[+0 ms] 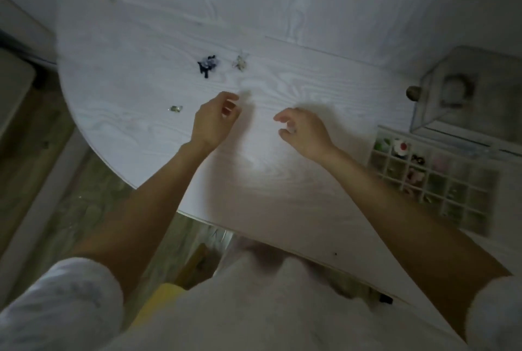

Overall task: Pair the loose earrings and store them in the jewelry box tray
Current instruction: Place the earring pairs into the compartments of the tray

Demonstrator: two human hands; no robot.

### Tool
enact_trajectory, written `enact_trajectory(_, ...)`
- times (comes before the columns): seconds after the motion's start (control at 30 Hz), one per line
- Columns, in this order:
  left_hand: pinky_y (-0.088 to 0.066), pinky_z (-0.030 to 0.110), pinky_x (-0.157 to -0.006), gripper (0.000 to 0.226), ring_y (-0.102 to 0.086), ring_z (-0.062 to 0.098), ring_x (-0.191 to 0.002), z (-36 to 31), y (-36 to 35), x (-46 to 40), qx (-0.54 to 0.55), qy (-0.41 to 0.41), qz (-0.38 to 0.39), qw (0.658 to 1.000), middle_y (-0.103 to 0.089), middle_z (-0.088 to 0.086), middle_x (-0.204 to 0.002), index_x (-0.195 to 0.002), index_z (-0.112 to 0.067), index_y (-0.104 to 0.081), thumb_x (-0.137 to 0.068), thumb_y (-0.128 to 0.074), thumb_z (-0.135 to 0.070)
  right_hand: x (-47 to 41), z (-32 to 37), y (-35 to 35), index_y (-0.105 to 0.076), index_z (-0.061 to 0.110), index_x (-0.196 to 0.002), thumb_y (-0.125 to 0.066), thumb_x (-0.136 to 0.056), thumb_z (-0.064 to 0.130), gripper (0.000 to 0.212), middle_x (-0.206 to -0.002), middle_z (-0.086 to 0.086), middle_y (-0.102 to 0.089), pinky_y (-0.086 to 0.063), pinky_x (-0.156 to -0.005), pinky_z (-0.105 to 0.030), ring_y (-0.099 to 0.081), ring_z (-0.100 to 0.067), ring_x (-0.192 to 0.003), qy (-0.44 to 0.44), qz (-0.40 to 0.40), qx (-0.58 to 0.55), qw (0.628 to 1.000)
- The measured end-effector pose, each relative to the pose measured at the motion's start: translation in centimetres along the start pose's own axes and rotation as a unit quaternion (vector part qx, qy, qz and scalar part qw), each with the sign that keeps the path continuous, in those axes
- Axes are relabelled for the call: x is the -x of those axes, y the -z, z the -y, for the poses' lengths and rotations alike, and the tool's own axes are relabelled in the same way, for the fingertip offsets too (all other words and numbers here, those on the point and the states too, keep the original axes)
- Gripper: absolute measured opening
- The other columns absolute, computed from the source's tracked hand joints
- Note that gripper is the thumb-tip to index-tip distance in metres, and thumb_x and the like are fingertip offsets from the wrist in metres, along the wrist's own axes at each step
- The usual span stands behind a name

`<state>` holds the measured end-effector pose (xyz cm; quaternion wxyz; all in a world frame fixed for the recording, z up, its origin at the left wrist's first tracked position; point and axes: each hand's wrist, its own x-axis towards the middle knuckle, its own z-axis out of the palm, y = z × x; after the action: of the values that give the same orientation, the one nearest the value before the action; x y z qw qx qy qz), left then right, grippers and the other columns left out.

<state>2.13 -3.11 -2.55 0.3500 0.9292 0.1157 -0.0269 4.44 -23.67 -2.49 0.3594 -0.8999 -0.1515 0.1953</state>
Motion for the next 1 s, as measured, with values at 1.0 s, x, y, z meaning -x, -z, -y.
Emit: enact_trajectory(1.0, -0.035, 0.027, -0.086, 0.018, -0.052, 0.033, -0.104, 2.0, -3.4, -6.0, -0.092, -0.212, 0.078, 0.970, -0.062, 0.015, -0.110, -0.093, -0.003, -0.065, -0.080, -0.068, -0.015, -6.8, 0.7, -4.2, -0.057, 0.005, -0.098, -0.054, -0.089, 0.022, 0.020, -0.102, -0.015, -0.056, -0.045, -0.066, -0.039, -0.052, -0.030, -0.100, 0.024, -0.099, 0.202, 0.974)
